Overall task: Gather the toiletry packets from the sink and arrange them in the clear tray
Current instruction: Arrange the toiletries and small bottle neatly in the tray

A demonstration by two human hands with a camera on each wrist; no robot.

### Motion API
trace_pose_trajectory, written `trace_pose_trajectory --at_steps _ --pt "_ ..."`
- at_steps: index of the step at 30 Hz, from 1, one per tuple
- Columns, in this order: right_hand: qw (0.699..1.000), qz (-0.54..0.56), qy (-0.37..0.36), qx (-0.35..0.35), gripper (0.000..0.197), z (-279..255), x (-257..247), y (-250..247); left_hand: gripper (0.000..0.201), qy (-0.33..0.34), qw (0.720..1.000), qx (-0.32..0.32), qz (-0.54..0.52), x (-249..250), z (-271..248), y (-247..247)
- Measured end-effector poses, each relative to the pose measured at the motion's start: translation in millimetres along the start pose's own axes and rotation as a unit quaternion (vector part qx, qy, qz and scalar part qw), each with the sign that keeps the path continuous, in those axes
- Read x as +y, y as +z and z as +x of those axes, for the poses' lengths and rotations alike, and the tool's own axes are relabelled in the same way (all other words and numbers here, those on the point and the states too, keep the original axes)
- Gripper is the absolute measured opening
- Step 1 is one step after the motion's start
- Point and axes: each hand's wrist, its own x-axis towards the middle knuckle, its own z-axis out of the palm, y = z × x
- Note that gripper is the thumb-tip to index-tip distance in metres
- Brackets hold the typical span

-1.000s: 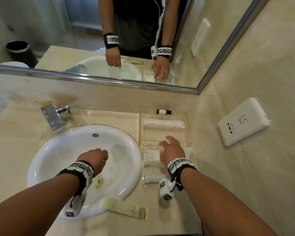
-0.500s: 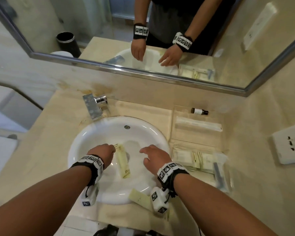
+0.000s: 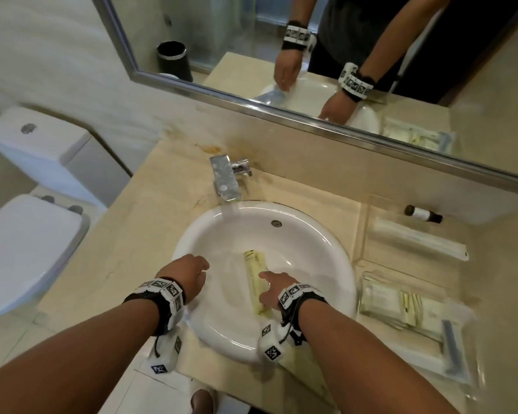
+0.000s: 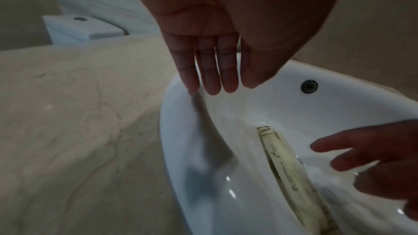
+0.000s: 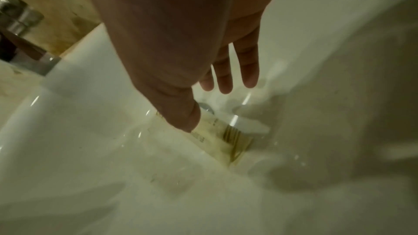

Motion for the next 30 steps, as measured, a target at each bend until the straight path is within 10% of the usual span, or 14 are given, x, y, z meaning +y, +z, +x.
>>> trace_pose_trajectory --at_steps 9,30 --pt "0.999 0.005 0.033 0.02 0.093 60.5 -38.5 30.1 0.031 -0.004 0.997 0.019 -0.07 -19.1 -2.0 4.1" --pt "0.998 -0.047 -0.003 -0.044 0.034 36.5 -49.9 35.8 0.031 0.006 0.999 -0.021 -0.049 -3.4 -16.0 3.2"
